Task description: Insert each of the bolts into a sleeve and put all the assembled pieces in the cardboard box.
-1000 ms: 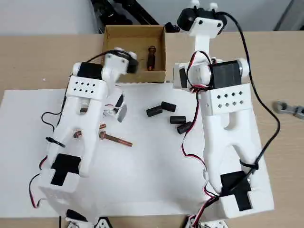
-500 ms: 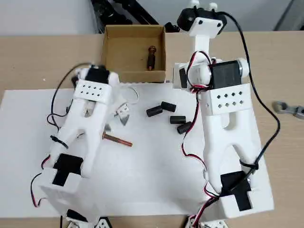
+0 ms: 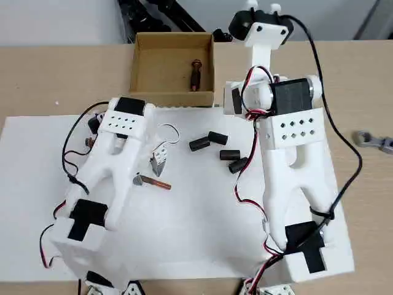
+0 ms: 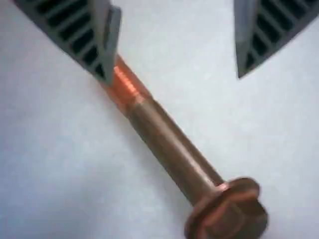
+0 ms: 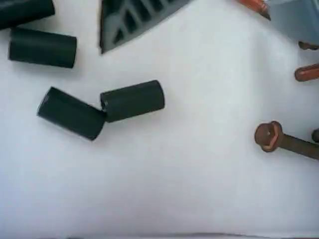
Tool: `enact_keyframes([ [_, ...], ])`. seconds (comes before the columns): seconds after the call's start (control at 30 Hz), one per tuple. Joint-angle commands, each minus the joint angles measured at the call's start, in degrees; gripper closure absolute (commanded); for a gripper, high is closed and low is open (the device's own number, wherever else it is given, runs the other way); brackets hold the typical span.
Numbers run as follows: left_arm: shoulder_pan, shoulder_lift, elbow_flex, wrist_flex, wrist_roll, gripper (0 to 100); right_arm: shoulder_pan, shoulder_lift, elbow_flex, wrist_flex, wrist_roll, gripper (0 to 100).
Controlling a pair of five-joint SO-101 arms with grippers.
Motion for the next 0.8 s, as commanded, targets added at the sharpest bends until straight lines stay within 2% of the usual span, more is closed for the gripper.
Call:
enact_keyframes([
  [0.0, -0.35, -2.73, -0.22, 0.35, 0.44, 85, -0.31, -2.86, -2.37, 0.13, -0.44, 80.9],
  [0.13, -0.62, -2.73, 1.89, -2.20, 0.53, 85, -0.31, -2.86, -2.37, 0.13, -0.44, 80.9],
  [0.43, -6.68, -3.16, 14.20, -17.93, 2.11, 85, -0.31, -2.77, -2.37, -0.04, -0.44, 80.9],
  [0.77, -4.66, -2.73, 20.00, -27.16, 3.87, 85, -0.40, -2.51, -2.37, -0.31, -0.44, 80.9],
])
